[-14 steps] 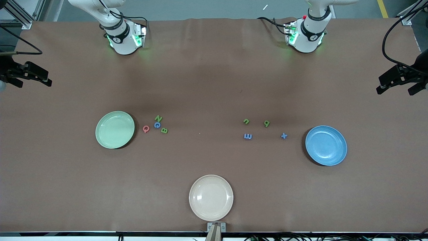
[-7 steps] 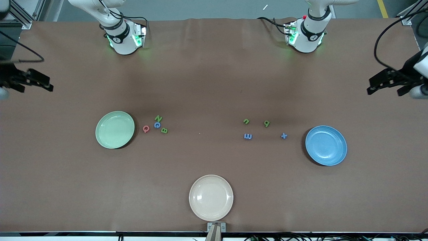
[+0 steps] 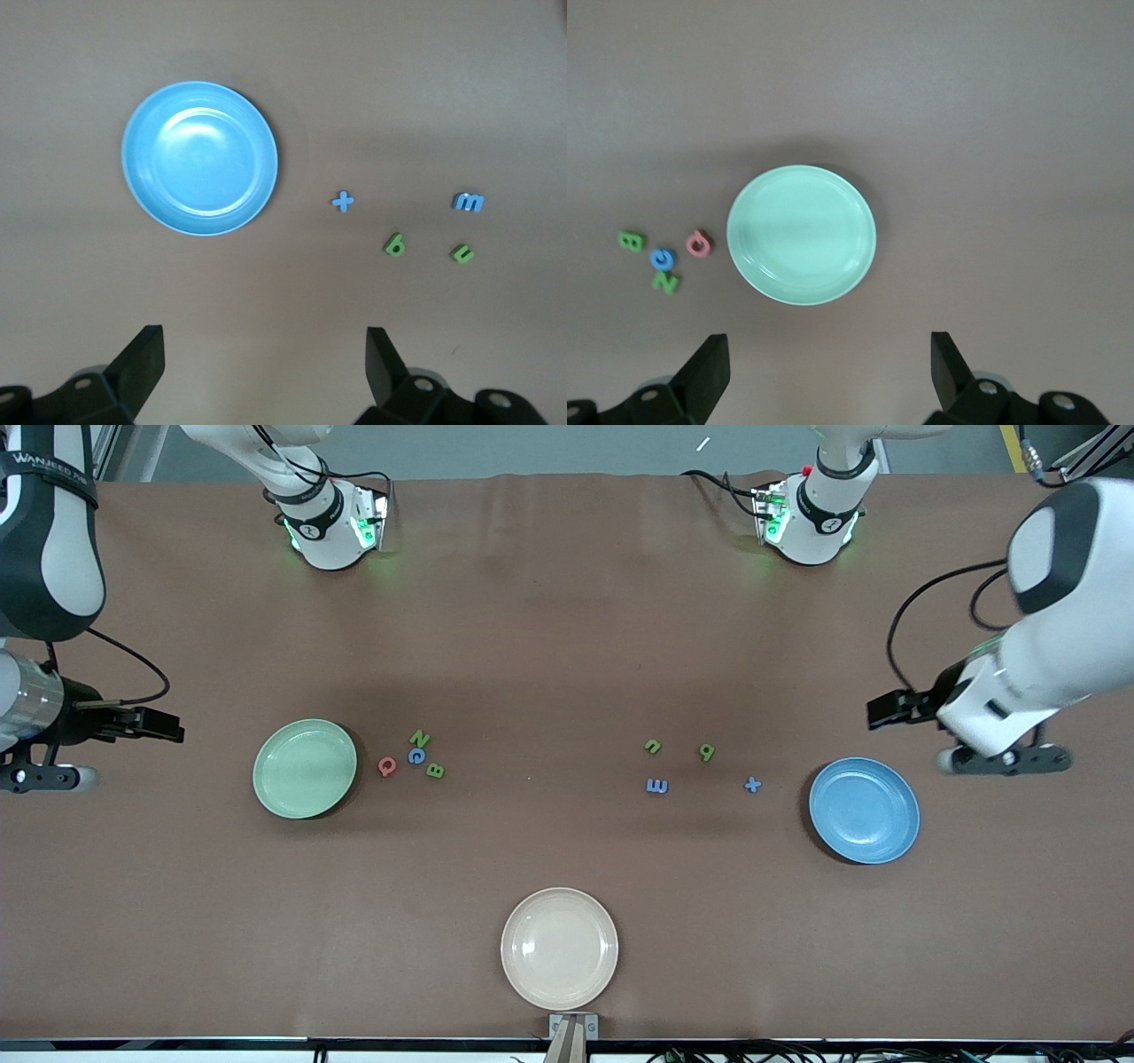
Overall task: Sort upper and lower case letters into plates
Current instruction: 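Reach the right gripper to the pink Q while the left gripper reaches the x, then grasp the pink Q with the right gripper while the left gripper grasps the x, then drop the Q in the green plate while the left gripper drops the x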
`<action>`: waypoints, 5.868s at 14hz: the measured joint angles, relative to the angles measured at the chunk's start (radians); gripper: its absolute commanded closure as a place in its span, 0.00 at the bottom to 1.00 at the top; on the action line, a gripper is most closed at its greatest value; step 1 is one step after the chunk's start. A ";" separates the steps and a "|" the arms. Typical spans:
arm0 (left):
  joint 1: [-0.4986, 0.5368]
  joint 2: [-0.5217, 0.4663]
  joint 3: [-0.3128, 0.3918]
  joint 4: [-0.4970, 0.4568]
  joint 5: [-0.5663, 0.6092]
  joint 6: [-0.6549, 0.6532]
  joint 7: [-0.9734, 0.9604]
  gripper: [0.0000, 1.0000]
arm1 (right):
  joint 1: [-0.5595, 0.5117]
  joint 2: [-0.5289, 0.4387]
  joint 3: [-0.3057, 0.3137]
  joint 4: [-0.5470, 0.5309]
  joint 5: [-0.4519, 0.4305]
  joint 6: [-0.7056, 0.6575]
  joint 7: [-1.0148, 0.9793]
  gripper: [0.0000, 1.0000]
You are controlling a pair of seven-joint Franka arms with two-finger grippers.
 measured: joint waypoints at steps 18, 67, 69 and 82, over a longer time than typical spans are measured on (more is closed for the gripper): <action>-0.136 0.190 -0.018 -0.366 0.049 0.686 -0.209 0.00 | 0.306 0.103 0.012 -0.508 0.083 0.707 1.017 0.03; 0.025 0.126 -0.004 -0.476 0.126 0.693 -0.026 0.85 | 0.111 0.108 -0.014 -0.560 0.083 0.739 0.559 1.00; 0.060 0.130 -0.003 -0.480 0.140 0.693 0.027 0.85 | 0.072 0.108 -0.014 -0.616 0.083 0.786 0.473 0.99; 0.180 0.258 -0.002 -0.408 0.331 0.722 0.108 0.85 | 0.028 0.143 0.000 -0.633 0.083 0.738 0.395 0.00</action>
